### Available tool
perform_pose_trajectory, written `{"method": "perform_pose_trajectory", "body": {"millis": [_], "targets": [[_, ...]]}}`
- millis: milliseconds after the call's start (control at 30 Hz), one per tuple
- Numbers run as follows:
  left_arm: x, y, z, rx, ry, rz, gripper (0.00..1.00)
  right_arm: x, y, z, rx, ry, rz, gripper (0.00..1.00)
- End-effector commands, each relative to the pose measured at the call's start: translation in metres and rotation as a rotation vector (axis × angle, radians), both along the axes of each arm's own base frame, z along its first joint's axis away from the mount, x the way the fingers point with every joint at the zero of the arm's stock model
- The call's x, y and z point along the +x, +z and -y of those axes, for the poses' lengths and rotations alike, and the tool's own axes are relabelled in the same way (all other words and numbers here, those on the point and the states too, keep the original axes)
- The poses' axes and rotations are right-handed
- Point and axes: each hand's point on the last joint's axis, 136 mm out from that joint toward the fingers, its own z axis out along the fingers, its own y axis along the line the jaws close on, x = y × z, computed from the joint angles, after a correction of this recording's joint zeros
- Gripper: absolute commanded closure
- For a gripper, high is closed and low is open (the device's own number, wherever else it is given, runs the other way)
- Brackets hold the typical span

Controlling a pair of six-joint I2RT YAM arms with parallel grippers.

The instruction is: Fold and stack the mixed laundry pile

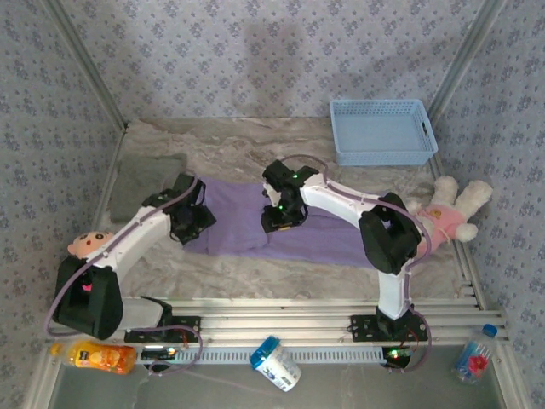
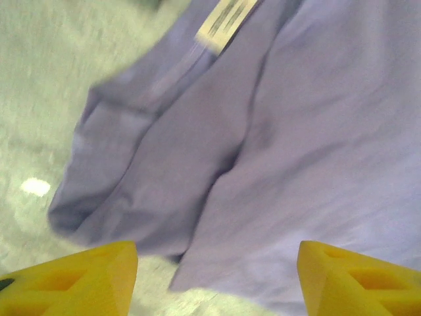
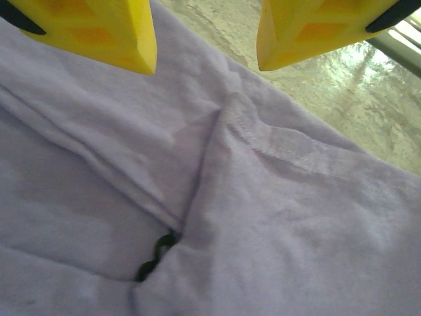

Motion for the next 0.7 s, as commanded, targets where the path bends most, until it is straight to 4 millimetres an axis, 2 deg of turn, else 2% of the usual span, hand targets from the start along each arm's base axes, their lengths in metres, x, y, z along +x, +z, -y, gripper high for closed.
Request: {"method": "perform_pose_trajectory", "body": {"millis": [0,133,233,433,533,667], "targets": [[0.035,0.01,0.001,0.009,-0.018,0.06,0.34,0.02,0.012,0.026,-0.062,-0.059,0.068,0.54],[0.07,0.007,0.012,0.009,-0.049,0.078,0.37,0.048,0.007,0.055,-0.08,-0.184,0.101,0.55],[0.09,-0.008,0.014,0.022,-0.048,0.057,0.41,0.068,-0.001,0.083,-0.081,-0.284,0.112,0.55],[0.124,-0.031,0.032,-0.036,-0.074,0.033,0.5,0.096,-0.026,0.146,-0.079,-0.471,0.091,0.55],[0.131,-0.045,0.03,-0.013,-0.06,0.001,0.51,0.104,-0.04,0.182,-0.104,-0.556,0.085,0.56],[0.124,-0.079,0.011,0.069,-0.011,-0.126,0.53,0.098,-0.061,0.218,-0.129,-0.647,0.03,0.56]]}}
